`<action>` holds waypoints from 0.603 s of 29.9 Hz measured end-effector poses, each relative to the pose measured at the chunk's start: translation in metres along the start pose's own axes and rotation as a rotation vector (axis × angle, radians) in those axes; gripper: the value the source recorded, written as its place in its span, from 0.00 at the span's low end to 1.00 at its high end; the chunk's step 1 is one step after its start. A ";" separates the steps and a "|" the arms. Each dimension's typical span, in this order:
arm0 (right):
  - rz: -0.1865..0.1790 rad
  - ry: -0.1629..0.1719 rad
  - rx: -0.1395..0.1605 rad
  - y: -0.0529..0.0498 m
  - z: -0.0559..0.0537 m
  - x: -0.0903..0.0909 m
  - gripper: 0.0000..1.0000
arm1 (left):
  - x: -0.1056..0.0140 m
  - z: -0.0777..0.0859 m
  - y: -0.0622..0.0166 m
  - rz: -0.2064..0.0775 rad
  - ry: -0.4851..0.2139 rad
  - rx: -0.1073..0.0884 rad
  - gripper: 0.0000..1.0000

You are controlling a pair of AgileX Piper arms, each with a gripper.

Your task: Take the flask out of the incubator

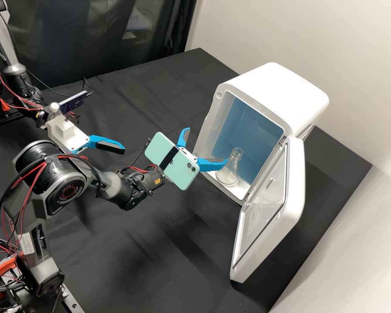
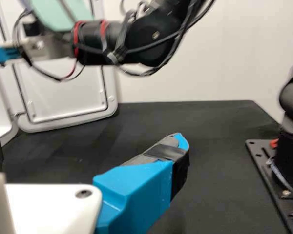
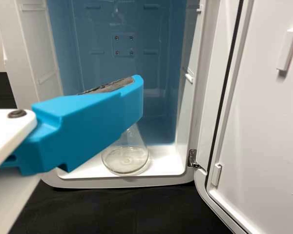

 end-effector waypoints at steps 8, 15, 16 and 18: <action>0.000 0.000 0.000 0.000 0.000 0.000 1.00 | -0.003 -0.031 -0.0018 0.009 0.069 -0.038 1.00; 0.000 0.000 0.000 0.000 0.000 0.000 1.00 | -0.007 -0.056 -0.0003 0.027 0.127 -0.063 1.00; 0.000 0.000 0.000 0.000 0.000 0.000 1.00 | -0.008 -0.060 0.0003 0.031 0.136 -0.070 1.00; 0.000 0.000 0.000 0.000 0.000 0.000 1.00 | -0.010 -0.065 0.0014 0.038 0.143 -0.078 1.00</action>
